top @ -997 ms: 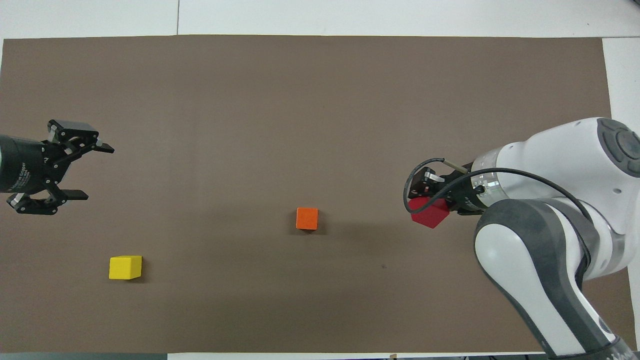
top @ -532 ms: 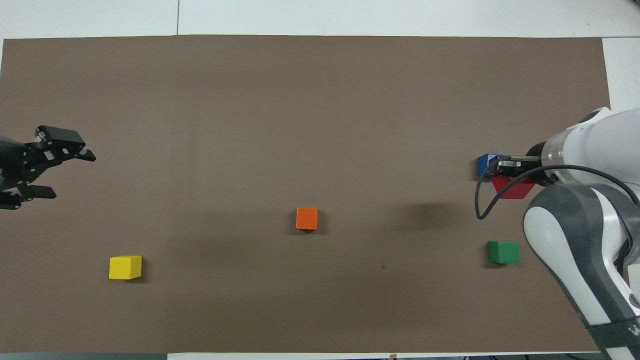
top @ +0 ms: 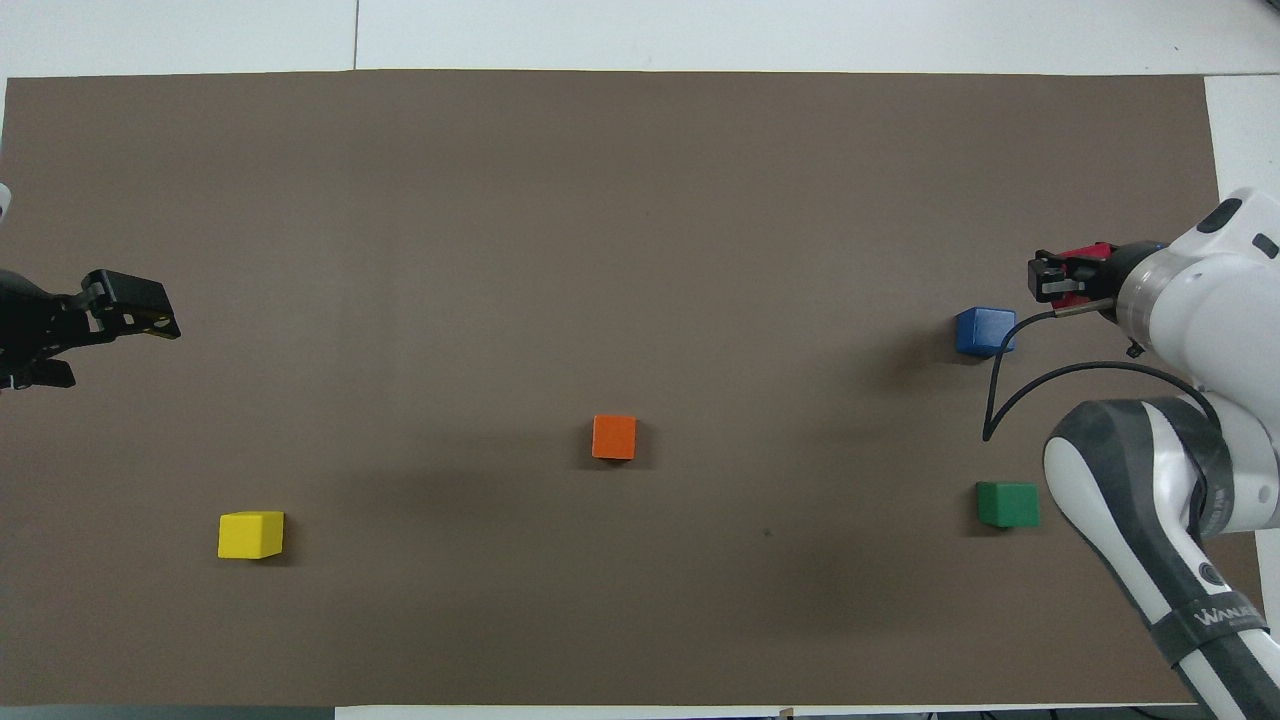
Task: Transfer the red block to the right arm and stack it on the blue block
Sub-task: 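Carry the red cube with the right gripper above the blue cube, then lower the red cube onto the blue cube with the right gripper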
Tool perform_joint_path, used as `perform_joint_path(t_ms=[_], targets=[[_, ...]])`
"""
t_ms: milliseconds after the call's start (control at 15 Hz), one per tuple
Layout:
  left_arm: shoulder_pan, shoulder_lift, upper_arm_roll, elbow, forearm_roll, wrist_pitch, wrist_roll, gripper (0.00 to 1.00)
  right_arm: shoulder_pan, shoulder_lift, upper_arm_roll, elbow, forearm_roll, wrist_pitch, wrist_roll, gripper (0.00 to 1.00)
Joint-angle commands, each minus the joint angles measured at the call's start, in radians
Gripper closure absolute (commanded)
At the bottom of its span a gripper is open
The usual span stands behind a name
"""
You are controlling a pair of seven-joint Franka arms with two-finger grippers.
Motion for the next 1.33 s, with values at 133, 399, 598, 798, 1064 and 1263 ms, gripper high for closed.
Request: perform_joint_path(t_ms=[133,399,598,798,1064,1263], targets=[[-0.045,0.09,0.005,0.189,0.038,-0.183,0.107,0.0,-0.014,-0.036,0.019,-0.105,0.009,0.135,0.116,1.0],[-0.086,0.106,0.016,0.217,0.038,-0.184,0.176,0.0,-0.013,-0.018,0.018,-0.142,0.101,0.171,0.115,1.0],[-0.144,0.133,0.098,0.25,0.029,-0.197,0.176,0.0,-0.02,0.018,0.018,-0.163,0.101,0.238,0.113,1.0],[-0.203,0.118,0.16,0.238,0.029,-0.208,0.164,0.0,-0.031,0.039,0.018,-0.16,0.101,0.242,0.107,1.0],[-0.214,0.117,0.161,0.237,0.03,-0.214,0.168,0.0,-0.039,0.09,0.016,-0.143,0.101,0.245,0.109,1.0],[-0.214,0.11,0.167,0.22,0.029,-0.216,0.165,0.0,-0.045,0.11,0.016,-0.133,0.101,0.245,0.112,1.0]])
